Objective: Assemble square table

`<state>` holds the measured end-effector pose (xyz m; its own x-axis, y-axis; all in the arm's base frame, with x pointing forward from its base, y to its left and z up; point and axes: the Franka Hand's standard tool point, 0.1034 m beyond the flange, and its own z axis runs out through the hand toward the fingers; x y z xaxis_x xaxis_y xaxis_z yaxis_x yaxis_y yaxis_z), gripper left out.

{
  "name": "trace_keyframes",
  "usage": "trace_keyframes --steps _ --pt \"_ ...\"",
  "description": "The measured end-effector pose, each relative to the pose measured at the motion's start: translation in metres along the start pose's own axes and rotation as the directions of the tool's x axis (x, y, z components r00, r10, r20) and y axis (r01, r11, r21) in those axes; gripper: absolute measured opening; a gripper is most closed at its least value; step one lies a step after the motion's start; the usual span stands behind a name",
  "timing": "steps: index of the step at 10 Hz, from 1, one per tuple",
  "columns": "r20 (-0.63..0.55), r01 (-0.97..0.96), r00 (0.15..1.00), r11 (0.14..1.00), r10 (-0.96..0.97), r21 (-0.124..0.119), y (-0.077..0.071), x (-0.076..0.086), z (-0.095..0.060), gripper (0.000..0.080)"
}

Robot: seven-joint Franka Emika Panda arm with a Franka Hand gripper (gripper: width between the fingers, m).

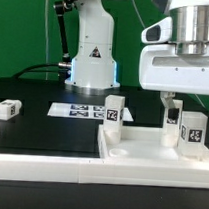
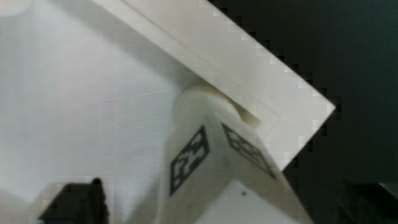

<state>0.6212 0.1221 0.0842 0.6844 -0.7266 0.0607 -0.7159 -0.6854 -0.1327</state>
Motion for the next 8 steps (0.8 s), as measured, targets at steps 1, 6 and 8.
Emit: trace_keyframes --steps 1,6,8 --pt "-0.002 0.116 0.993 0.993 -0.116 -0.006 -0.001 0.0002 -0.0004 0.0649" --pt "-0.007 0.446 0.895 0.895 -0.446 -0.014 0.0006 0.0051 -0.0008 0.0649" --pt "-0.008 0.538 0.843 0.843 -0.538 -0.021 0.0019 0.0079 -0.0011 0.0649"
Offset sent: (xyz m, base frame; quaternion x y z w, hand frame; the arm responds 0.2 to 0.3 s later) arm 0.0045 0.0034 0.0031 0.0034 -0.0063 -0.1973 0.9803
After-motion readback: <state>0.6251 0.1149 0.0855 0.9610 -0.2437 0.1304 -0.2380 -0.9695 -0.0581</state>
